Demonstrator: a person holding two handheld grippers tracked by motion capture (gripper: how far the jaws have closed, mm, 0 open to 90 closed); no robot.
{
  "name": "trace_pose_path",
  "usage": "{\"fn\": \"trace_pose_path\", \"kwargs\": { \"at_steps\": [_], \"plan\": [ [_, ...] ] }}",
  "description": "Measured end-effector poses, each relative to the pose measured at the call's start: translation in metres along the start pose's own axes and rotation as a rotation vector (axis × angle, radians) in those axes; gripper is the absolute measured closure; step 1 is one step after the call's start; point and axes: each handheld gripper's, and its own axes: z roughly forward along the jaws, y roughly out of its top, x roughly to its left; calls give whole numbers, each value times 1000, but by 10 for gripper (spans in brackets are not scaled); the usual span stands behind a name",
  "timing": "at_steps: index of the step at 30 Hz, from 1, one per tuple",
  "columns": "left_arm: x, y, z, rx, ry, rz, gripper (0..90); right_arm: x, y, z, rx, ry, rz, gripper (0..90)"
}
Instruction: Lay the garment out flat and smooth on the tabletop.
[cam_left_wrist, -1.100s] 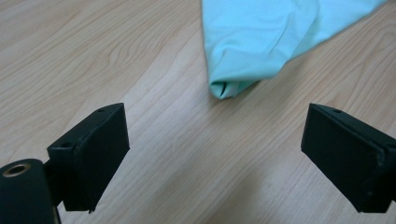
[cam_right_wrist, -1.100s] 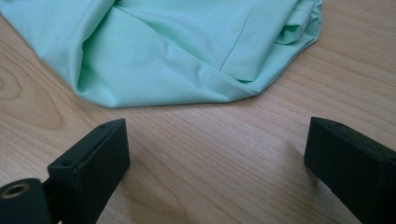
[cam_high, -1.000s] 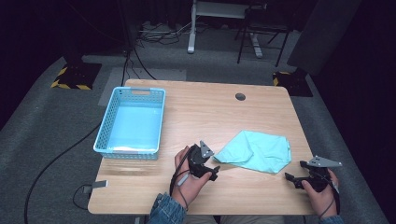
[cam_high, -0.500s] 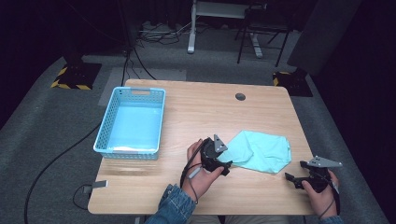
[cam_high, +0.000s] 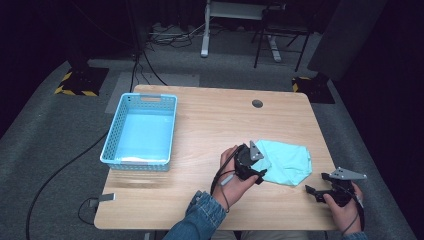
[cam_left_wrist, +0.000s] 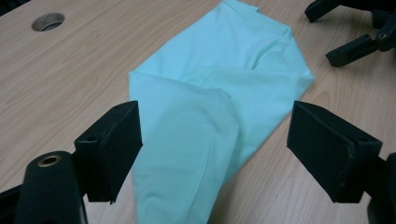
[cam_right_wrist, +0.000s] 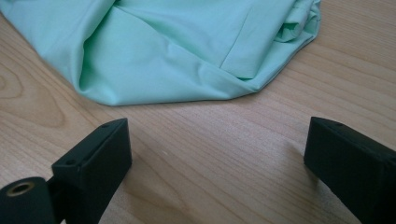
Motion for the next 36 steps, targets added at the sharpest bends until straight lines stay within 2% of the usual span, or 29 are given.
{"fn": "trace_pose_path", "kwargs": {
  "at_steps": [6, 19, 22, 24, 25, 27, 28, 30, 36],
  "plan": [
    [-5, 4, 21, 6, -22, 18, 228, 0, 0, 0, 0, 1, 0, 73],
    [-6, 5, 61, 71, -44, 64, 268, 0, 0, 0, -1, 0, -1, 73],
    [-5, 3, 72, 103, -40, 78, 358, 0, 0, 0, -1, 1, -1, 73],
    [-6, 1, 80, 135, -32, 72, 440, 0, 0, 0, -1, 2, -1, 73],
    [-7, -1, 83, 152, -26, 66, 501, 0, 0, 0, -1, 3, -3, 73],
    [-9, -2, 83, 157, 7, 86, 707, 0, -1, 0, -1, 5, -4, 73],
    [-9, -1, 82, 160, 5, 80, 799, 0, -1, -1, -1, 7, -4, 73],
    [-8, 2, 80, 159, -4, 66, 843, 0, -1, -1, -1, 8, -5, 73],
    [-7, 8, 71, 129, -8, 67, 847, 0, -1, -1, -2, 8, -6, 73]
  ]
}}
